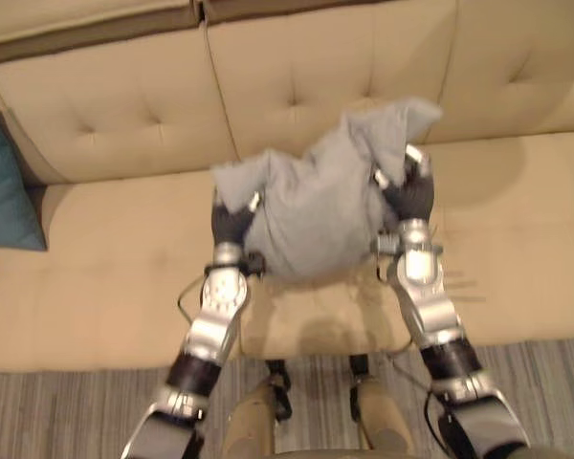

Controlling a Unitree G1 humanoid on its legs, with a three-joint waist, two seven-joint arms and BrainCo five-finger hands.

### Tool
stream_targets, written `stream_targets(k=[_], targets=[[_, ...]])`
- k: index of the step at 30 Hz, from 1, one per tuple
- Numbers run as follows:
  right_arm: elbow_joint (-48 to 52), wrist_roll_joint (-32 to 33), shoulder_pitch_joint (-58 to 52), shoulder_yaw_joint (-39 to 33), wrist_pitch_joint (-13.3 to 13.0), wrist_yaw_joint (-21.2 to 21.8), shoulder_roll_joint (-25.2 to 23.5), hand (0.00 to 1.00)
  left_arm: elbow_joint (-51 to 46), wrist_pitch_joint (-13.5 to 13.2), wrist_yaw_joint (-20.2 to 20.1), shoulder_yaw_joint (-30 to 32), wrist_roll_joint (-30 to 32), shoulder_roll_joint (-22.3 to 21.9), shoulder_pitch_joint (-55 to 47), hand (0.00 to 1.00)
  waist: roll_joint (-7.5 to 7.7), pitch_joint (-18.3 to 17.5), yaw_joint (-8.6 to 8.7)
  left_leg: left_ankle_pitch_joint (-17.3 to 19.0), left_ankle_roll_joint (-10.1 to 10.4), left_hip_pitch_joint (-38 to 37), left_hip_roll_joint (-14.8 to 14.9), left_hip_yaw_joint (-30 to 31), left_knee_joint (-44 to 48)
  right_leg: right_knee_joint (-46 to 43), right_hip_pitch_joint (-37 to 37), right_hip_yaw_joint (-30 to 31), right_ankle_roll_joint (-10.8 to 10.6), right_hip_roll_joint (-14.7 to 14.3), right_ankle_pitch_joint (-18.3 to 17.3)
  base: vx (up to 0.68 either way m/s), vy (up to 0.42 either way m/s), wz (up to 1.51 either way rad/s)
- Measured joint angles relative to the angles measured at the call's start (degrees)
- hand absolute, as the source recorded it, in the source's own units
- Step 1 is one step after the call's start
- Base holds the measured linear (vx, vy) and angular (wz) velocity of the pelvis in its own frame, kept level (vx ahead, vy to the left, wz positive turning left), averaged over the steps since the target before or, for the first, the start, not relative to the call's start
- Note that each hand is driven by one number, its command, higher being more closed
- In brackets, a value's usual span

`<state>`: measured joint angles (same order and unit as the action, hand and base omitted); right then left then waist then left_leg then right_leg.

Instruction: Pick up cushions and gather them together orderly.

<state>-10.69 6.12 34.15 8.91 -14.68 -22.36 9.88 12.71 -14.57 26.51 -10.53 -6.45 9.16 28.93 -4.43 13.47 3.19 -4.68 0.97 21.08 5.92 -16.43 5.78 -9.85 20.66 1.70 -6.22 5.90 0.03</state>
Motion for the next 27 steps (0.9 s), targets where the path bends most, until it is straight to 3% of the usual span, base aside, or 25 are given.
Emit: stream_targets(k=[4, 8, 9, 10, 15, 19, 24, 27], targets=[[-6.29, -0.28, 13.11, -2.07, -0.22, -3.08, 0.4, 1.0, 5.38, -0.41, 4.09, 2.53, 0.43, 2.87, 13.61, 1.0, -0.26, 3.49, -1.09, -2.48, 0.22, 1.69, -0.21, 0.79, -1.81, -0.05, 2.28, -0.17, -0.05, -0.73, 1.23, -0.14, 0.007, 0.05], [-13.84, -0.12, 22.15, -3.97, 0.02, -3.94, 0.61, 1.0, 12.21, -0.42, 4.89, 3.96, 0.38, 4.74, 23.66, 1.0, -0.36, 6.88, -1.48, -5.47, 0.66, 2.54, -0.34, 1.74, -4.99, -1.17, 4.58, -1.13, 0.0, -0.93, 1.61, -0.1, -0.021, 0.13], [-15.33, -0.04, 23.21, -4.12, 0.08, -3.94, 0.58, 1.0, 14.53, -0.42, 4.91, 4.31, 0.37, 5.07, 25.67, 0.0, -0.5, 7.03, -1.69, -6.25, 0.56, 3.65, -0.41, 2.02, -5.87, -1.66, 6.15, -1.3, 0.01, -1.15, 1.6, -0.07, -0.045, 0.06], [-16.69, 0.0, 23.95, -4.56, 0.2, -3.94, 0.57, 0.0, 16.73, -0.38, 4.9, 4.46, 0.36, 5.35, 27.32, 0.0, -0.53, 7.07, -1.87, -6.69, 0.62, 4.68, -0.42, 2.06, -6.12, -2.31, 7.57, -1.37, 0.05, -1.16, 1.57, -0.05, -0.046, 0.06], [-22.95, 0.29, 26.47, -6.06, 1.51, -3.78, 0.6, 0.0, 26.71, 0.9, 4.66, 4.73, -0.25, 5.51, 32.11, 0.0, -0.79, 8.93, -2.13, -8.49, 0.99, 6.21, -0.91, 2.13, -7.99, -4.97, 11.21, -1.29, 0.17, -0.96, 1.16, 0.0, 0.0, 0.0], [-22.94, 0.43, 28.09, -6.12, 1.48, -3.76, 0.59, 0.0, 26.72, 0.99, 3.67, 6.52, -0.64, 6.14, 33.73, 0.0, -0.79, 9.72, -2.49, -8.84, 1.26, 6.76, -1.09, 2.42, -8.02, -8.12, 12.96, -1.46, 0.51, -0.68, -0.56, -0.01, -0.034, 0.1], [-19.98, 0.51, 28.1, -6.66, 1.31, -3.7, 1.12, 0.0, 27.18, 1.54, 2.05, 6.79, -0.54, 10.59, 35.03, 0.0, -0.83, 9.98, -2.51, -9.98, 2.98, 7.46, -1.39, 3.08, -10.96, -12.54, 16.74, -1.86, 0.8, -0.06, -2.72, -0.02, -0.051, 0.09], [-16.32, 2.35, 28.1, -7.47, 1.16, -3.69, 2.0, 0.0, 27.38, 1.74, 0.9, 8.87, -0.49, 12.64, 35.47, 0.0, -0.86, 10.21, -2.5, -10.25, 2.91, 7.52, -1.56, 3.07, -11.05, -13.48, 17.24, -1.86, 0.82, 0.14, -2.85, 0.01, -0.041, 0.04]])
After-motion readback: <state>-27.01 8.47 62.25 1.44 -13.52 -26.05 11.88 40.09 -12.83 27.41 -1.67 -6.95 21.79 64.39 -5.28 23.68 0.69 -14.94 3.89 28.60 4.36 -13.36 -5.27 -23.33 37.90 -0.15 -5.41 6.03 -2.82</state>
